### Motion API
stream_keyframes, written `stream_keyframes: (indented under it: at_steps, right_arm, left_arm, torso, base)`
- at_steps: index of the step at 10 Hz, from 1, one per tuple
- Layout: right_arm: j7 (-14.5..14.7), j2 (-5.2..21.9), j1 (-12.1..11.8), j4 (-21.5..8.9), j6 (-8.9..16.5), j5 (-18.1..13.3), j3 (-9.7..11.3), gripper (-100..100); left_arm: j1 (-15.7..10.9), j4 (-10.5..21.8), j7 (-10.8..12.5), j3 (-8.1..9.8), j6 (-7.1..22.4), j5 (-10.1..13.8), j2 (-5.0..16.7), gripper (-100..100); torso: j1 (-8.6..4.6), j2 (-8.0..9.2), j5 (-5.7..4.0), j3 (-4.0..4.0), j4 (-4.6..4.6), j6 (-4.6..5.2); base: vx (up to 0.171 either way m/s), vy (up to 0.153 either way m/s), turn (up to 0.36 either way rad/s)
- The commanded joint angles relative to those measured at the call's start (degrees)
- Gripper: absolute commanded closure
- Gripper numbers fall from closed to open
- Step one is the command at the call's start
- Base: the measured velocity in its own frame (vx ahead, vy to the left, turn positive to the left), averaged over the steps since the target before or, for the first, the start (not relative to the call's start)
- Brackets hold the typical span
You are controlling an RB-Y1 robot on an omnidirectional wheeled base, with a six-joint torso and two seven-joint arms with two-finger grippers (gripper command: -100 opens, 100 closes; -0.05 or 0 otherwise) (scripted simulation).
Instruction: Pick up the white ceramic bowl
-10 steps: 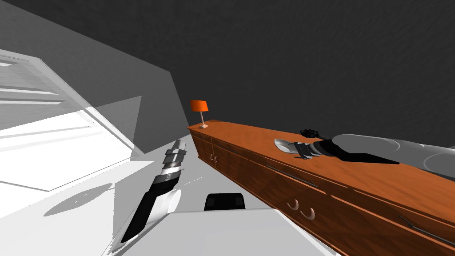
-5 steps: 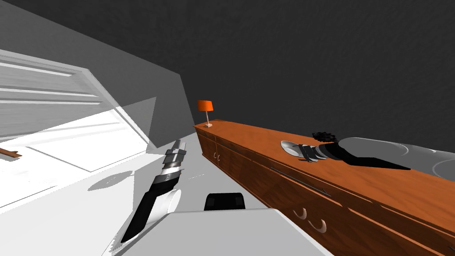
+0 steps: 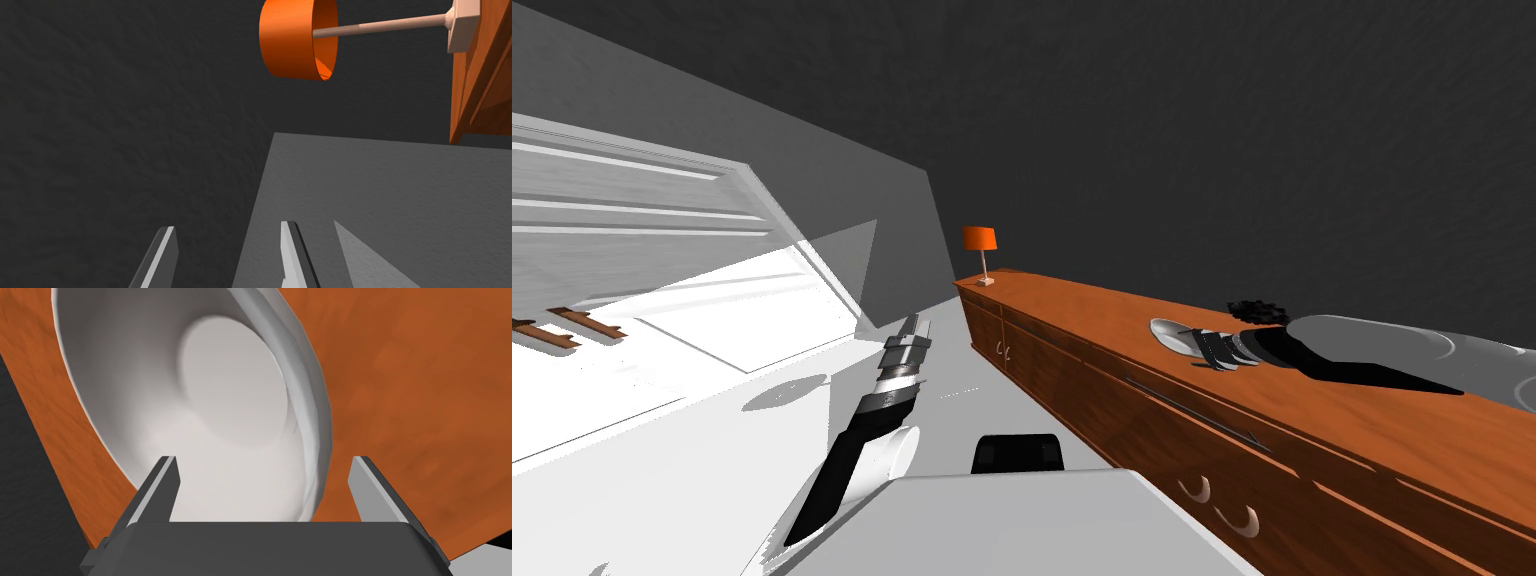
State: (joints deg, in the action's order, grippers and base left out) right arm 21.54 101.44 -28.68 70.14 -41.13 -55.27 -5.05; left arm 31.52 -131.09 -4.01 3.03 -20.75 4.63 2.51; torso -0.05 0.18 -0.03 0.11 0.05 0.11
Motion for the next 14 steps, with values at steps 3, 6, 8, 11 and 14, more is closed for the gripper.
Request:
stream_keyframes:
  at_steps: [3, 6, 8, 11, 14]
  right_arm:
    - [0.00, -0.01, 0.13, -0.04, -0.03, -0.01, 0.16, 100]
    - [-0.09, -0.07, 0.11, -0.06, -0.09, 0.04, 0.19, 100]
    - [-0.42, 1.09, 1.70, 1.64, -0.22, -0.04, 1.00, 100]
    - [-1.06, 2.61, 2.15, 4.33, -0.30, -0.08, 0.53, 100]
    - [-1.07, 2.62, 2.71, 4.24, -0.33, -0.10, 1.10, 100]
  left_arm:
    - [0.00, 0.00, 0.00, 0.00, 0.00, 0.00, 0.00, 0]
    - [0.00, 0.00, 0.00, 0.00, 0.00, 0.00, 0.00, 0]
    - [0.00, 0.00, 0.00, 0.00, 0.00, 0.00, 0.00, 0]
    - [0.01, 0.00, 0.00, 0.01, 0.00, 0.00, 0.00, 0]
    - [0.00, 0.00, 0.00, 0.00, 0.00, 0.00, 0.00, 0]
  torso:
    - [0.01, -0.06, 0.00, -0.04, -0.01, -0.02]
    - [0.07, -0.07, 0.06, -0.04, -0.01, -0.04]
    - [0.10, -0.04, 0.10, -0.01, 0.01, -0.05]
    - [0.16, -0.13, 0.18, -0.04, 0.04, -0.01]
    - [0.22, -0.04, 0.19, 0.02, 0.07, -0.11]
  base:
    - [-0.003, 0.001, -0.007]
    - [0.000, 0.000, 0.000]
    - [0.016, -0.001, -0.131]
    - [0.050, -0.007, -0.198]
    - [0.014, -0.001, -0.011]
